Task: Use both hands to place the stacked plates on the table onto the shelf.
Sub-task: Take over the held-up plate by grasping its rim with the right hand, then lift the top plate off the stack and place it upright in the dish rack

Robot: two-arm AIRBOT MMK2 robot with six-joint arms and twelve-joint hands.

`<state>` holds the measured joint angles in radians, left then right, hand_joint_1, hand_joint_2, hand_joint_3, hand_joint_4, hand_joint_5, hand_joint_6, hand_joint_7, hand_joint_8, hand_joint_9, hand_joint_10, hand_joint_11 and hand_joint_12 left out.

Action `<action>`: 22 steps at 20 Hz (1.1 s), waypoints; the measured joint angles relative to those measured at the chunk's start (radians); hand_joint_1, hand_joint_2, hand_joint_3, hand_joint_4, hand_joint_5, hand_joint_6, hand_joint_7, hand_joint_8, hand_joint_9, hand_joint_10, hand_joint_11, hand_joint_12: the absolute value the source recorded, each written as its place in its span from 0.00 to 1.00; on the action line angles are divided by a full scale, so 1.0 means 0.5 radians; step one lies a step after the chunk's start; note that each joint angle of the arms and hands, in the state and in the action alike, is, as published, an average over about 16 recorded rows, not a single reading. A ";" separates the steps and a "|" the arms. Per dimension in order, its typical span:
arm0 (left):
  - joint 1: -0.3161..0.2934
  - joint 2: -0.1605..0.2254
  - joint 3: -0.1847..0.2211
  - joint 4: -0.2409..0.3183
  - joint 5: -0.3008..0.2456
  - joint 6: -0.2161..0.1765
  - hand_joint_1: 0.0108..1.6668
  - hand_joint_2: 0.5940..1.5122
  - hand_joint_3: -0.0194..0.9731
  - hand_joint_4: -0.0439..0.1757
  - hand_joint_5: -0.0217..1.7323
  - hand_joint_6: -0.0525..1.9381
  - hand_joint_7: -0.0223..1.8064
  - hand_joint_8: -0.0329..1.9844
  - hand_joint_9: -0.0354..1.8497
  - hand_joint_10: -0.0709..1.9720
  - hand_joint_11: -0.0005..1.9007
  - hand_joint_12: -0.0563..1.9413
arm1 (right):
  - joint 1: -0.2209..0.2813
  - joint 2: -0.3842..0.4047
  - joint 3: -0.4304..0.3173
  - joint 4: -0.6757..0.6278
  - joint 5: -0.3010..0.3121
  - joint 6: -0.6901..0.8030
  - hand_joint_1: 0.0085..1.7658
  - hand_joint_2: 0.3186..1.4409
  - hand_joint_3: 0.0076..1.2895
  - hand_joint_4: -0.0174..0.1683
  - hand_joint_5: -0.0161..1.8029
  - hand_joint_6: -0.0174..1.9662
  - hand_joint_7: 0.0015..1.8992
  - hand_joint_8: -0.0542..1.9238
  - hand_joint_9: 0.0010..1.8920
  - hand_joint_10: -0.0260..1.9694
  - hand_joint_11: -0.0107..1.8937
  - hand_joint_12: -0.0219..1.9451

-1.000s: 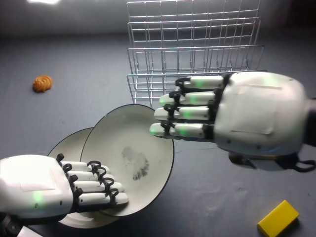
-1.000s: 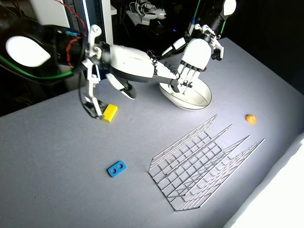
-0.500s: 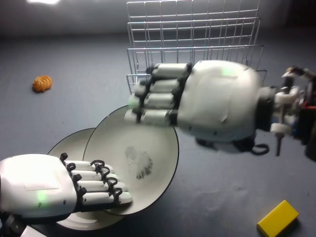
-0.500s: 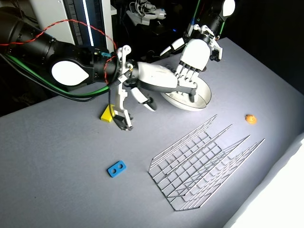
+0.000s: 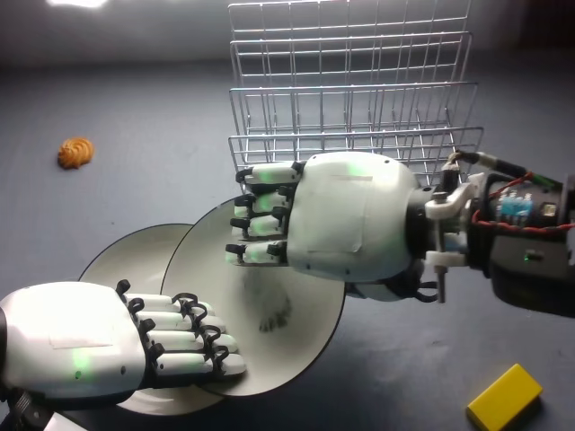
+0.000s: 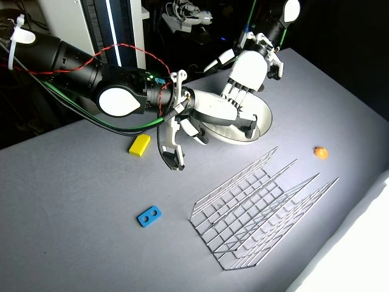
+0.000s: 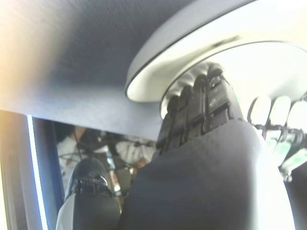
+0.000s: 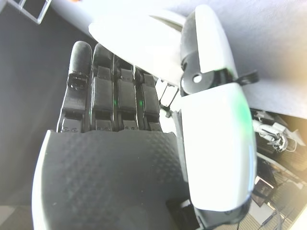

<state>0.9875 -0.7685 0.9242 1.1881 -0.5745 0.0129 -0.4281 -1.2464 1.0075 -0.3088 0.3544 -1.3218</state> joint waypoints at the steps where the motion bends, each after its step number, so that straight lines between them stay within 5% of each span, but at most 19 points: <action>1: 0.000 -0.001 0.001 -0.002 -0.001 0.000 0.01 0.52 0.02 0.16 0.04 0.01 0.03 0.01 0.03 0.03 0.02 0.04 | 0.000 -0.017 0.011 0.001 -0.009 -0.006 0.65 0.65 0.01 0.10 0.23 0.02 0.22 0.03 0.20 0.03 0.01 0.63; 12: 0.004 -0.004 0.034 -0.034 -0.017 -0.002 0.01 0.52 0.02 0.17 0.04 0.01 0.03 0.01 0.04 0.03 0.01 0.04 | -0.005 -0.144 0.067 -0.009 -0.001 -0.057 0.65 0.66 0.00 0.09 0.33 0.08 0.33 0.09 0.33 0.07 0.14 0.65; 22: 0.000 -0.005 0.091 -0.082 -0.035 0.008 0.01 0.52 0.02 0.20 0.04 0.02 0.04 0.01 0.05 0.04 0.02 0.04 | 0.002 -0.175 0.082 -0.031 0.067 -0.091 0.67 0.58 0.00 0.07 0.42 0.29 0.44 0.27 0.48 0.30 0.40 0.58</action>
<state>0.9876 -0.7708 0.9698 1.1472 -0.5918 0.0168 -0.4274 -1.3341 1.0484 -0.3243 0.3880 -1.3674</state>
